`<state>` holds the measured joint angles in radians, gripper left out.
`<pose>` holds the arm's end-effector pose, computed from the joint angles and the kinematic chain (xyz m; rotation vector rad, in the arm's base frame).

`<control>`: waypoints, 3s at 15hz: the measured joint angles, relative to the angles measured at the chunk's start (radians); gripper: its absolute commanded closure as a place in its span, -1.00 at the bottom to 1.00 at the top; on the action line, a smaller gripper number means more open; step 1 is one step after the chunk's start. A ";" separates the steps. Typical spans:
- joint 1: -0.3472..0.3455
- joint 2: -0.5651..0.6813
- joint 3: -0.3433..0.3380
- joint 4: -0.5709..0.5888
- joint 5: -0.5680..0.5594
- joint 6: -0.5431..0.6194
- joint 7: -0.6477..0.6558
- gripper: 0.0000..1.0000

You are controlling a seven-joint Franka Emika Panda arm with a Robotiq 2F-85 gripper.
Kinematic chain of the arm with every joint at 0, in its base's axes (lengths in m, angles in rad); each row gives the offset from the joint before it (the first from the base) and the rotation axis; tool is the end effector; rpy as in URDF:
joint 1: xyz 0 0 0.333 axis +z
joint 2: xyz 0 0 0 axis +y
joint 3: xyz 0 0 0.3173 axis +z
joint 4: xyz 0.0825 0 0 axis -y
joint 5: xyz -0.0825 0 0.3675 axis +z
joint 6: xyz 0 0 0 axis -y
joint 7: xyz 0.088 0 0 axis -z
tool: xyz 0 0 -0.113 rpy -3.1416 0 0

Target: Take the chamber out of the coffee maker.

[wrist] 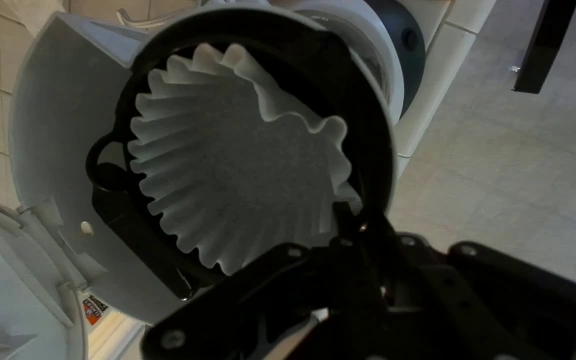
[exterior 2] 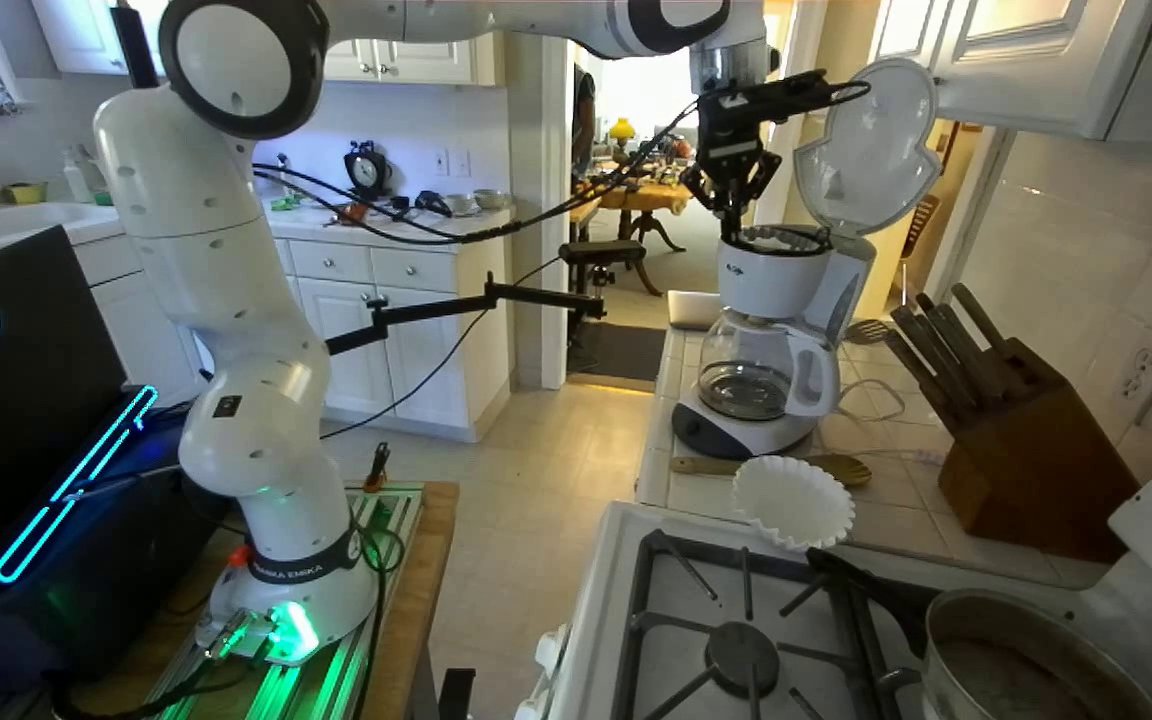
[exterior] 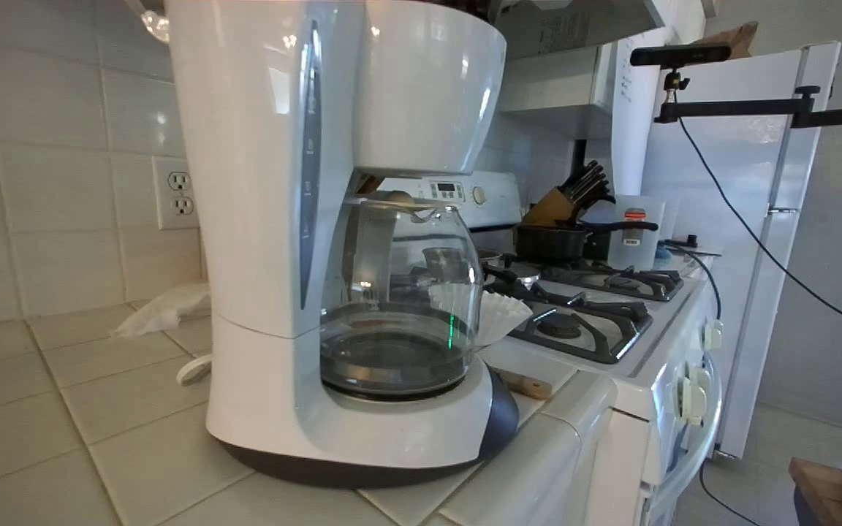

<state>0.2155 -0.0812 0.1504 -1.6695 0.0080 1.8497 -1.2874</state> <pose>0.5026 0.1971 0.6451 2.0335 2.2084 0.3494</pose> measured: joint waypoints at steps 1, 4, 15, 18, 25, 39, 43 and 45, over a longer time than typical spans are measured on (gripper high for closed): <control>0.000 0.000 0.000 0.000 0.000 -0.001 -0.005 0.92; -0.002 0.000 0.000 0.000 0.000 -0.002 -0.016 0.96; -0.006 -0.018 0.006 0.081 -0.014 -0.006 -0.017 0.94; -0.002 -0.035 0.010 0.103 -0.012 -0.006 -0.017 0.94; 0.032 -0.112 0.023 0.114 0.051 -0.034 -0.017 0.94; 0.116 -0.121 0.102 0.006 0.106 -0.030 -0.017 0.94; 0.118 -0.120 0.111 -0.056 0.106 0.029 -0.017 0.94; 0.118 -0.120 0.111 -0.094 0.105 0.084 -0.017 0.94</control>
<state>0.3333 -0.2014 0.2614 -1.7635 0.1133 1.9337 -1.3041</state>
